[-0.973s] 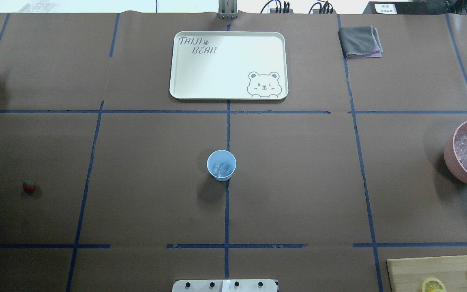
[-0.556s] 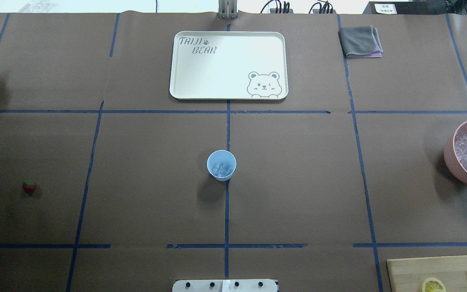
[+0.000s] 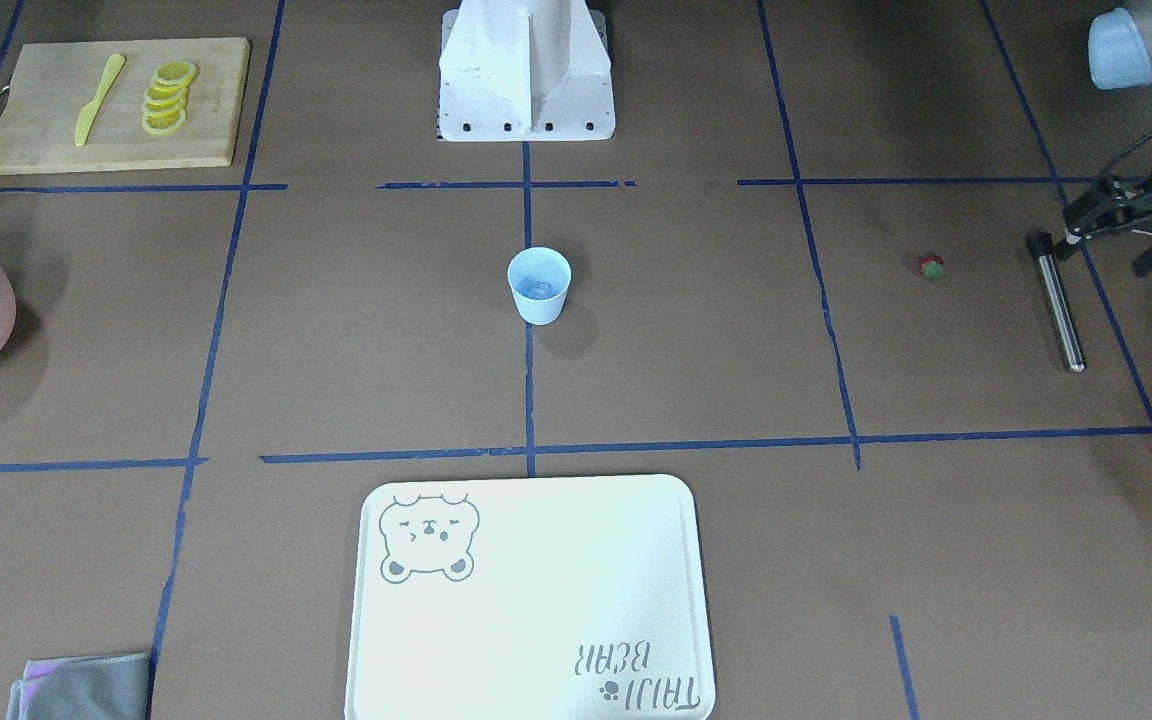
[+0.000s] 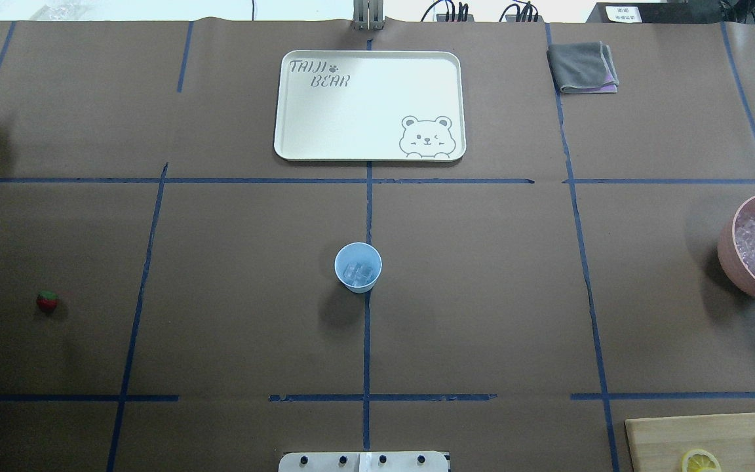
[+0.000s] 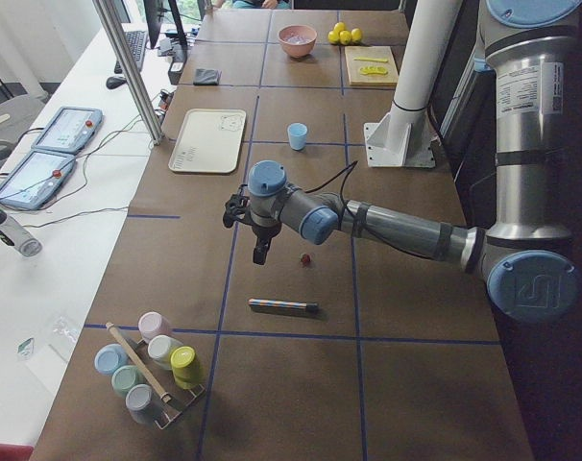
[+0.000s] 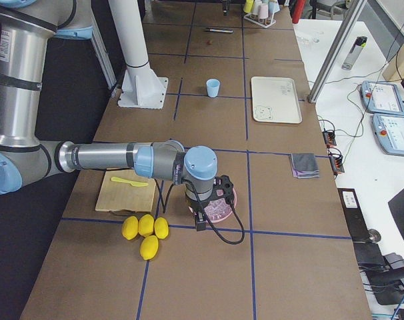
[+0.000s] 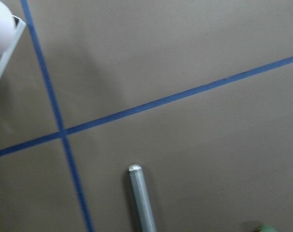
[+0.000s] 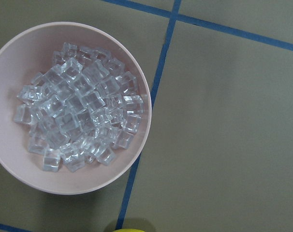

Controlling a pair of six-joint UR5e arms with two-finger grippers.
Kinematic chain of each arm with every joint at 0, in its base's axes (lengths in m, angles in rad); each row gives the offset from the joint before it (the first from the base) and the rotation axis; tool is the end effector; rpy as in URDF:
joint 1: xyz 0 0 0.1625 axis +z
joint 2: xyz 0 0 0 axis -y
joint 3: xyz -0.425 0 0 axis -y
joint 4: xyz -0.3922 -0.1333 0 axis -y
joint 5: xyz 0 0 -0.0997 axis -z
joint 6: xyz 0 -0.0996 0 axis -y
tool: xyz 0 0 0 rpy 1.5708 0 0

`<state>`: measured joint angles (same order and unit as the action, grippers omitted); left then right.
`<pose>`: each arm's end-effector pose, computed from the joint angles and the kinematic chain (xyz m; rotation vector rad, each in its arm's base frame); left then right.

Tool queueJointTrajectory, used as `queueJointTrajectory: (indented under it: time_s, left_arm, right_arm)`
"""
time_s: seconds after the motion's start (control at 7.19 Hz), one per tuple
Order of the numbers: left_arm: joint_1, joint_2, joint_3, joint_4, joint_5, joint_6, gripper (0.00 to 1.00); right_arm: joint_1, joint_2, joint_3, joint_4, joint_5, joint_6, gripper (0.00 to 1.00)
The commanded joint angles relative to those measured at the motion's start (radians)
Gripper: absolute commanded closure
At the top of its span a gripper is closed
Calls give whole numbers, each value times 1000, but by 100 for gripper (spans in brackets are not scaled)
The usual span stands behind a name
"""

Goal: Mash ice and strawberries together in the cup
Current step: 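Reach the left gripper to the red strawberry and grasp it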

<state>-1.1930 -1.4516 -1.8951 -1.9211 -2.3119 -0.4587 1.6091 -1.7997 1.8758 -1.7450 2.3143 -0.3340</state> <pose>0.1071 -0.4490 0.5145 0.1906 0.8735 0.1303 0.0806 -0.3839 0.6293 0.0457 -0.7493 -0.2453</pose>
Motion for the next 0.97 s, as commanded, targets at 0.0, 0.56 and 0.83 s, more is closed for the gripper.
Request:
queueJointTrajectory:
  time_s: [0.0,0.56,0.83]
  left_arm:
    - [151,65,-76,-56,113,-173,0]
    - [375,103,-61,-188,271,-385,0]
    - [408,102,12,-272,285,-406,0]
  right_arm:
    - [0,-1,-1,1,-1,0,2]
    - [0,-1,-1,1,-1,0,1]
    - [0,-1,-4,1,-1,0,1]
